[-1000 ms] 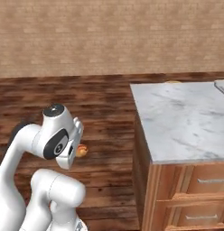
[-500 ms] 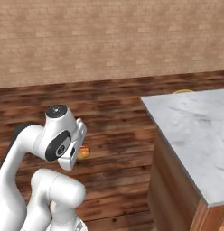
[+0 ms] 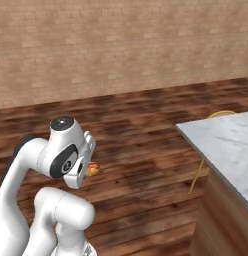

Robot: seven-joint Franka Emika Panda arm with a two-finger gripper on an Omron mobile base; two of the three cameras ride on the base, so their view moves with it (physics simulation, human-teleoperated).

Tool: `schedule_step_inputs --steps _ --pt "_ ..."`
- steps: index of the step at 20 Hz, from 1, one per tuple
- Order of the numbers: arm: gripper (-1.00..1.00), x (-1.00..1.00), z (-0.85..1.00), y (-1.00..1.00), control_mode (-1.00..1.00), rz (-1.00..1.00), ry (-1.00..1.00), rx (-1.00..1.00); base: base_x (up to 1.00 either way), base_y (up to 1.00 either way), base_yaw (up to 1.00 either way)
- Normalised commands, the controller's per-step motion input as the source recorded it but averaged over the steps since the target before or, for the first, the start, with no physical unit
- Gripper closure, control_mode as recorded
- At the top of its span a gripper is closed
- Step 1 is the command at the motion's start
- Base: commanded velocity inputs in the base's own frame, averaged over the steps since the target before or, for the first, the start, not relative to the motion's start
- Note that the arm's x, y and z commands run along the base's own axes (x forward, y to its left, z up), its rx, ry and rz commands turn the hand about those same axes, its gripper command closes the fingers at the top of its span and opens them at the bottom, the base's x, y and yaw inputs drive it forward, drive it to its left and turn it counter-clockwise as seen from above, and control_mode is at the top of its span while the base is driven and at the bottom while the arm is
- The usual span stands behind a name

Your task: Place the cold items (potato and lemon) from the fridge in one tupperware on the dining counter. Place the warm items (hot dog and kebab skewer) in the stove area in another tupperware.

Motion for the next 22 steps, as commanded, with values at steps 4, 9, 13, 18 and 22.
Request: schedule_step_inputs --steps 4,9,13,18,22 --pt "1.00 0.00 0.00 0.00 1.00 0.00 0.00 0.00 0.92 1.00 -0.31" --pt "1.00 0.00 0.00 0.00 1.00 0.00 0.00 0.00 0.94 1.00 -0.35" --pt "1.00 0.00 0.00 0.00 1.00 0.00 0.00 0.00 0.97 0.99 -0.45" --pt "1.00 0.00 0.00 0.00 1.00 0.00 0.00 0.00 1.00 0.90 -0.51" --pt "1.00 0.00 0.00 0.00 1.00 0.00 0.00 0.00 0.94 0.84 -0.57"
